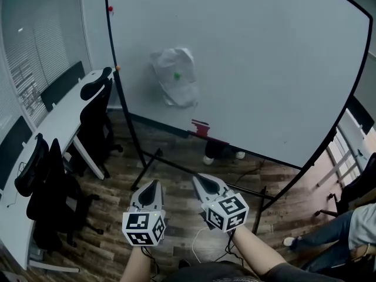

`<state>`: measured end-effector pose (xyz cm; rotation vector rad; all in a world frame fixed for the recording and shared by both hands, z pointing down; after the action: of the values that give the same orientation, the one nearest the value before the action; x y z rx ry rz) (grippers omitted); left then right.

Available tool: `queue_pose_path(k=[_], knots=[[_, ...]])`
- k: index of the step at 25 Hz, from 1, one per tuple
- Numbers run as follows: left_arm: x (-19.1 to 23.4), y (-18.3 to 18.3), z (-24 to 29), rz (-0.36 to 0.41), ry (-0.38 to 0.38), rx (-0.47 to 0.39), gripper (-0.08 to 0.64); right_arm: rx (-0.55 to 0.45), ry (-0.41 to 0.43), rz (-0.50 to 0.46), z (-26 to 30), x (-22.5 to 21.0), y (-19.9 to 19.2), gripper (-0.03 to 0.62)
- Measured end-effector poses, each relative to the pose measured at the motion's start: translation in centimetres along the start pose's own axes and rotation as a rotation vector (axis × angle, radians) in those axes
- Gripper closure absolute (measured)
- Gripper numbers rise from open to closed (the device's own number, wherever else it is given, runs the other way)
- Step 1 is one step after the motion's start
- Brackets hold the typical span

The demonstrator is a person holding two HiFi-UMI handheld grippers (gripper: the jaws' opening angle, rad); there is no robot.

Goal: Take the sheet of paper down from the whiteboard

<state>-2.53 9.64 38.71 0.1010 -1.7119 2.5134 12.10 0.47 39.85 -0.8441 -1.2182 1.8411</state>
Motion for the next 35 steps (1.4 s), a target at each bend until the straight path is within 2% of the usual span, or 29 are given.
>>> queue_pose_path(k=[7,14,22,35], knots=[[2.3,1.2,0.5,0.046,-0.052,-0.005,0.546,0.001,-0.088,-0.009,1.4,1.0,0.7,0.569],[3.3,2.1,1.4,0.041,-0.059,-0.013,0.546,-0.006,-0.118,-0.059,2.4,0.8,1.8,0.569],[5.0,2.5,4.2,0.033,-0.025,0.010,0.546,0.002,-0.069,-0.050,6.4,-0.7,1.7,0.569],[7.1,5.9,13.0,0.026,-0.009,0.027,0.546,-0.003,-0.047,-0.075,13.2,-7.4,5.2,0.569]])
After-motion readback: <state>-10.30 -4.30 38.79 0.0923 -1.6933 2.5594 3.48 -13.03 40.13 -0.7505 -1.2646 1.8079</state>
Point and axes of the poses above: the fingertips, and each gripper's own axes: z forward along the fingers, x to its left, y out of its top, the point moved 6 cm from there along -z, backward along the fingers, and after that the axes turned 14 degrees about x, right-handed, at the moved point
